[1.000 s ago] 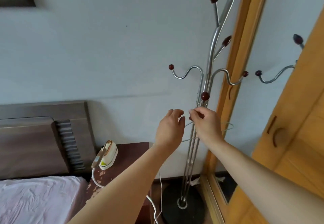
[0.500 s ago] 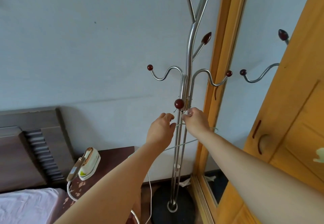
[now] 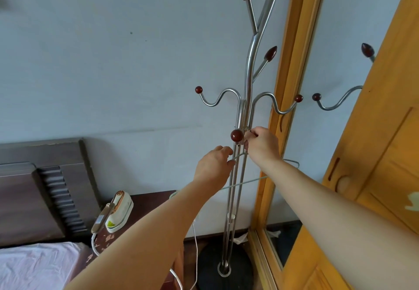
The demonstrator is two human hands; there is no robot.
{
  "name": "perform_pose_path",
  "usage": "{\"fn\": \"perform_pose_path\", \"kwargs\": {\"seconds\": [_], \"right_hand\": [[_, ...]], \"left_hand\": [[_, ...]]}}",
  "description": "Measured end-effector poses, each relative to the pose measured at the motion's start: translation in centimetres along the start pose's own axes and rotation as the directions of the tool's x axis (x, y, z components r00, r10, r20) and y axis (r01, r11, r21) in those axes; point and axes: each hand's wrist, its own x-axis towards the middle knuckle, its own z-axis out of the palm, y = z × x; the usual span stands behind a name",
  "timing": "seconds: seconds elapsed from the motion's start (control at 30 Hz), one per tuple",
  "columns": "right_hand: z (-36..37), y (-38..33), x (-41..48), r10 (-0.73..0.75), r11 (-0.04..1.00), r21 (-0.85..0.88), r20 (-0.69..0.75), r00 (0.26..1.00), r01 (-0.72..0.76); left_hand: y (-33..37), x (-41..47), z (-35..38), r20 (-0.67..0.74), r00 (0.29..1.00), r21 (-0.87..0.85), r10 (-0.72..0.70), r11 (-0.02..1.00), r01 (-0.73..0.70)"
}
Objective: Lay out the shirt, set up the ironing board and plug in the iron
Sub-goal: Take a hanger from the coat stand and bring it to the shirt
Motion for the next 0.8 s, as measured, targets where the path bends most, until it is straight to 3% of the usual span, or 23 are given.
{"fn": "perform_pose_path", "kwargs": {"seconds": [0.27,0.53,0.8], "right_hand": [[-3.1,-2.8,-4.1,-0.022,1.0,0.003,-0.135,0.991,0.023],[-4.0,-6.5,-8.9,-0.148,0.988,-0.065,-0.19,0.971,0.138],[0.5,-11.6,-13.3,-0.272,0.961,0.039,-0.052,0.961,0.274]], "left_hand": [[1.9,-3.0,-1.7,0.01,0.998,0.052,0.07,0.996,-0.07],[1.6,-6.5,-4.6,-0.202,0.955,0.116,0.216,0.974,-0.195],[-3.1,-11.0,-9.7,-0.231,0.971,0.132,0.066,0.991,-0.036]]}}
